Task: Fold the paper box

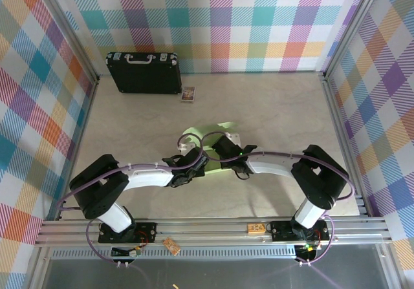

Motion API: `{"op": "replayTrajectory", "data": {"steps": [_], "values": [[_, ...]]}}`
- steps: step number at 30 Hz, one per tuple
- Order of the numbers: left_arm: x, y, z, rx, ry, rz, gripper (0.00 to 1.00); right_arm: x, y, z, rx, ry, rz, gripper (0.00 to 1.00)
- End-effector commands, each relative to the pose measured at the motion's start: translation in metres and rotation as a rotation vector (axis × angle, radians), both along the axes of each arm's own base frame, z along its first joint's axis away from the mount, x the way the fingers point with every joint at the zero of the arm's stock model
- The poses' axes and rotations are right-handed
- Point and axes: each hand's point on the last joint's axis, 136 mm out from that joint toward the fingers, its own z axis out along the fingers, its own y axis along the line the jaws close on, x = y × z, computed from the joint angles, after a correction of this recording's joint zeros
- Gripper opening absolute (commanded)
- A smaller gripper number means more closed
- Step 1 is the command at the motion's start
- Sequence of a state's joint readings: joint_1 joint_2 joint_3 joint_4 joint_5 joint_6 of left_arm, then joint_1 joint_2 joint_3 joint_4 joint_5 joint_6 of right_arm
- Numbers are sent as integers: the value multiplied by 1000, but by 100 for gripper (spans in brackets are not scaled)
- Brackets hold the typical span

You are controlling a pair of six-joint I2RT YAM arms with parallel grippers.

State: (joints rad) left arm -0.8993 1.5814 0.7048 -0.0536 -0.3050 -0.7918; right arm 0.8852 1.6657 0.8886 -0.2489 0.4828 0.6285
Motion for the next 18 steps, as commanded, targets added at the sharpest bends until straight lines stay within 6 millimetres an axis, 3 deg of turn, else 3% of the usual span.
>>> {"op": "replayTrajectory", "data": {"steps": [1,5,9,14,18], "values": [[-13,-14,-7,-18,58,-68,27,-24,1,-27,-19,128,22,1],[-14,-19,-2,-52,53,-80,34,-25,3,-27,-10,134,21,1],[-13,-26,0,-80,53,-98,29,-24,5,-28,-3,140,19,1],[-11,-22,-3,-38,54,-84,28,-24,8,-26,11,140,26,1],[-11,-18,-4,-18,55,-81,10,-22,6,-22,-6,125,35,1]]}}
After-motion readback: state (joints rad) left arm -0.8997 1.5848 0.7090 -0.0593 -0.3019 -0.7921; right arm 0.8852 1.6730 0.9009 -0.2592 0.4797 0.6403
